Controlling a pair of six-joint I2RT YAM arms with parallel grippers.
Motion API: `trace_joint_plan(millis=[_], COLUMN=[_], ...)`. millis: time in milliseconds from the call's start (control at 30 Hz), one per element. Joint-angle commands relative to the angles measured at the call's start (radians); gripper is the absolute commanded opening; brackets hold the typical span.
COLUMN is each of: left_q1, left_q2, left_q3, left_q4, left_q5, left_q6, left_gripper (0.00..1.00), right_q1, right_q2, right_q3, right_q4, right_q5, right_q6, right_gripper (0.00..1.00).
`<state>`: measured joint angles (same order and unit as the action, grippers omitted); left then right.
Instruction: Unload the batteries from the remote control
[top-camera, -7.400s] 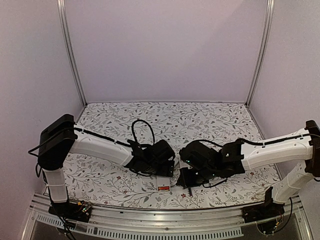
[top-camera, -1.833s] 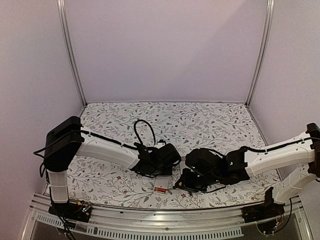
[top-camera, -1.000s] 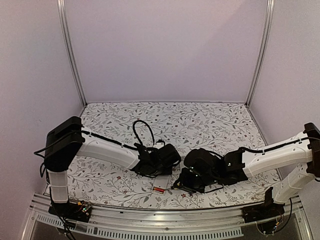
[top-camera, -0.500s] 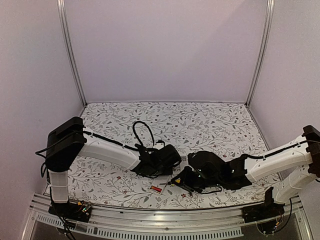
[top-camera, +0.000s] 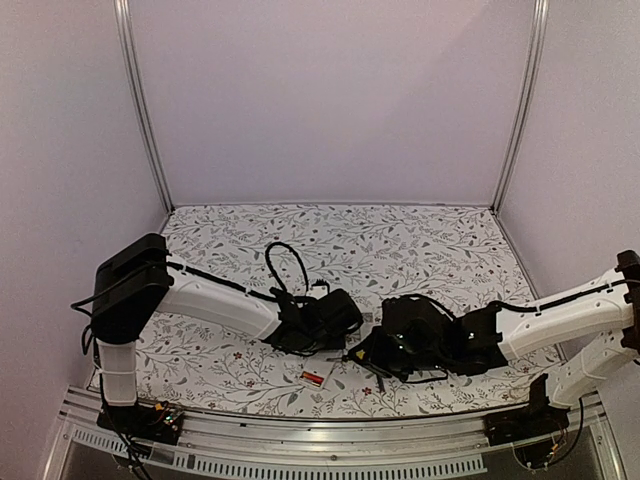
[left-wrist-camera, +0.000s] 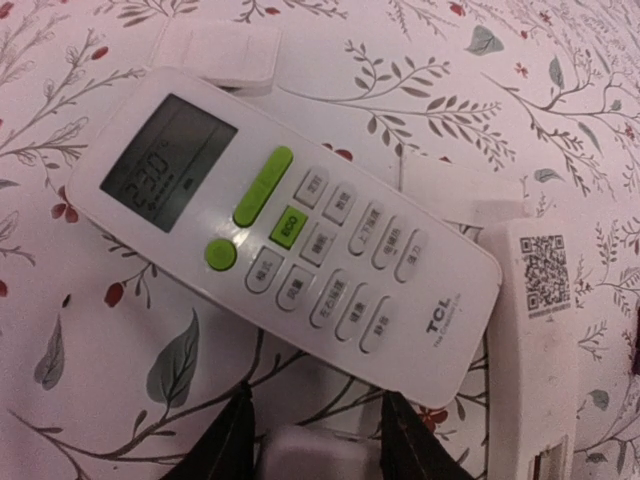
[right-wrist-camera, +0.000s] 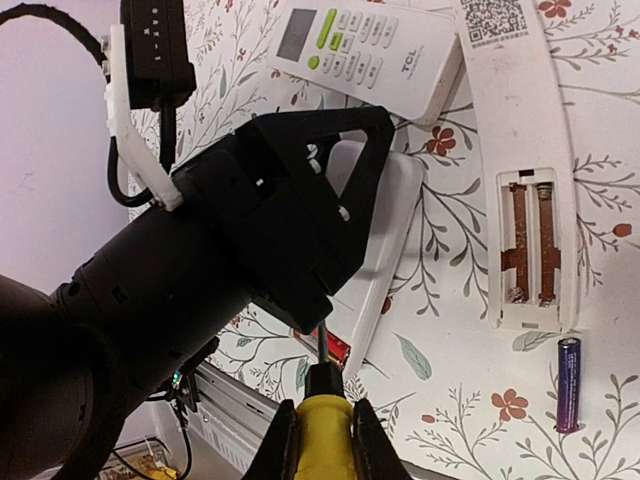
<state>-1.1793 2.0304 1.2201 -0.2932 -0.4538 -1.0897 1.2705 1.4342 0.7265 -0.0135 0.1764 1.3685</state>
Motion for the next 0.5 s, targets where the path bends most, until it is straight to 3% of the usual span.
trace_joint_plan(millis=[0, 467], left_q1=[-0.036, -0.036], left_q2=[0.105, 0.111], left_q3=[-0.055, -0.048], left_q4=[-0.203, -0.204], left_q5=[0.124, 0.126], left_q6=[0.017, 0.025], left_gripper=[0.41, 0.41], right_q1=[0.023, 0.031], right_q2=[-0.025, 0.044], right_q3=[0.053, 0.115], right_q4=[-0.178, -0.188], right_q5=[0.005, -0.071], right_q6=[-0.027, -0.085], right_gripper=[0.0, 0.0])
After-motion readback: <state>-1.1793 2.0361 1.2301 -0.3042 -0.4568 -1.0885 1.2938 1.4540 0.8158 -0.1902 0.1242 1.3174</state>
